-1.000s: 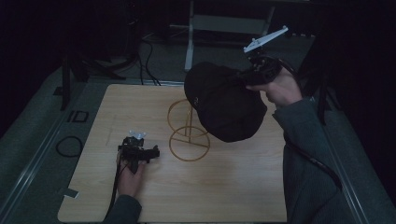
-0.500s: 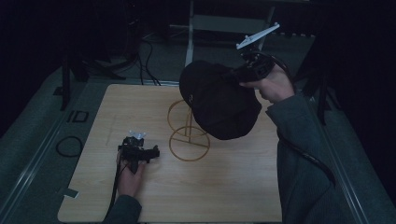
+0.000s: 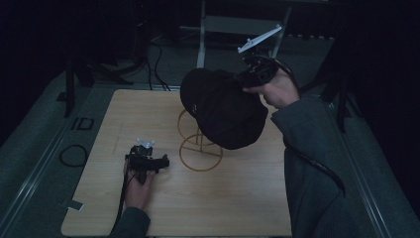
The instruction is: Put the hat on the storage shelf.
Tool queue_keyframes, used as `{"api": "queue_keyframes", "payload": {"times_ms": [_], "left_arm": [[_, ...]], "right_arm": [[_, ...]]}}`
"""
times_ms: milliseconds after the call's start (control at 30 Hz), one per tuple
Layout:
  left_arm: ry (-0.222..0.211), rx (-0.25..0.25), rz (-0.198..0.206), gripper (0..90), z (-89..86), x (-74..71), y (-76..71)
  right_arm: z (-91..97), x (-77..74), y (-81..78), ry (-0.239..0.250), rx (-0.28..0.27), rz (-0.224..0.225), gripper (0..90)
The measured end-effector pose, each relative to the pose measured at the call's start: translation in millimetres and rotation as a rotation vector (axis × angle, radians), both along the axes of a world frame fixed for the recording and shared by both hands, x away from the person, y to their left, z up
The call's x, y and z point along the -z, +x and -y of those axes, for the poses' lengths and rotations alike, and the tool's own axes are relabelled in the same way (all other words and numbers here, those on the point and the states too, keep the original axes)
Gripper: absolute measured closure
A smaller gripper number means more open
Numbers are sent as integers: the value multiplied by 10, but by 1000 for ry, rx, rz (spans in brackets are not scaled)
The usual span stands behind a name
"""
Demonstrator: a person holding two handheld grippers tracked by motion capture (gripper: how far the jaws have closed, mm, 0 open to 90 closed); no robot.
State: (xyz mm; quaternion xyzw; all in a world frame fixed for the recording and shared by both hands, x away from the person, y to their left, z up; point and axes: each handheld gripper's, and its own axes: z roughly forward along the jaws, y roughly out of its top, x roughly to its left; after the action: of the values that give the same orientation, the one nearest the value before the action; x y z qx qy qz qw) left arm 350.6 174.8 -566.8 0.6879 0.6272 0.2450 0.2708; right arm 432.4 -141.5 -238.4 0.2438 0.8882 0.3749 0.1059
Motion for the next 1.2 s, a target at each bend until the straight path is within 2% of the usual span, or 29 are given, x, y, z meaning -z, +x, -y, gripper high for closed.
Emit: {"api": "queue_keyframes", "payload": {"times_ms": [433, 900, 1200], "left_arm": [[0, 0, 0, 7, -1, 0, 0], [0, 1, -1, 7, -1, -1, 0], [0, 1, -1, 7, -1, -1, 0]], "right_arm": [[-269, 122, 33, -24, -18, -19, 851], [-461, 309, 78, -57, -25, -46, 845], [-629, 430, 100, -94, -29, -57, 836]]}}
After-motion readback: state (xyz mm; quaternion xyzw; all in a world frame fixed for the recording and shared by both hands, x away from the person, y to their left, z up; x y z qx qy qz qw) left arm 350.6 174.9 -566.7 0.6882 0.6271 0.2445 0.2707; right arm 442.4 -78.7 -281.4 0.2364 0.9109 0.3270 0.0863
